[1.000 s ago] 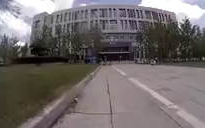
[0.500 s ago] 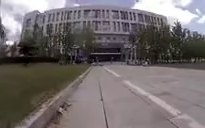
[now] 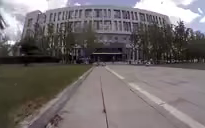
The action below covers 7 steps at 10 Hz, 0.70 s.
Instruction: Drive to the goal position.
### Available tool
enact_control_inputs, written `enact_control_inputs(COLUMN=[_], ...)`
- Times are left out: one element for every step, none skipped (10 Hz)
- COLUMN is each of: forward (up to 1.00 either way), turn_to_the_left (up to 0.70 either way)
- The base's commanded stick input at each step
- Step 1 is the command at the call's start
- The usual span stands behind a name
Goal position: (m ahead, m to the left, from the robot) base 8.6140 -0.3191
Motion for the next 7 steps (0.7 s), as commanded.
enact_control_inputs(forward=[0.70, 0.70, 0.70, 0.70, 0.70, 0.70, 0.70], turn_to_the_left=[0.00, 0.00, -0.01, -0.18, -0.34, -0.32, -0.27])
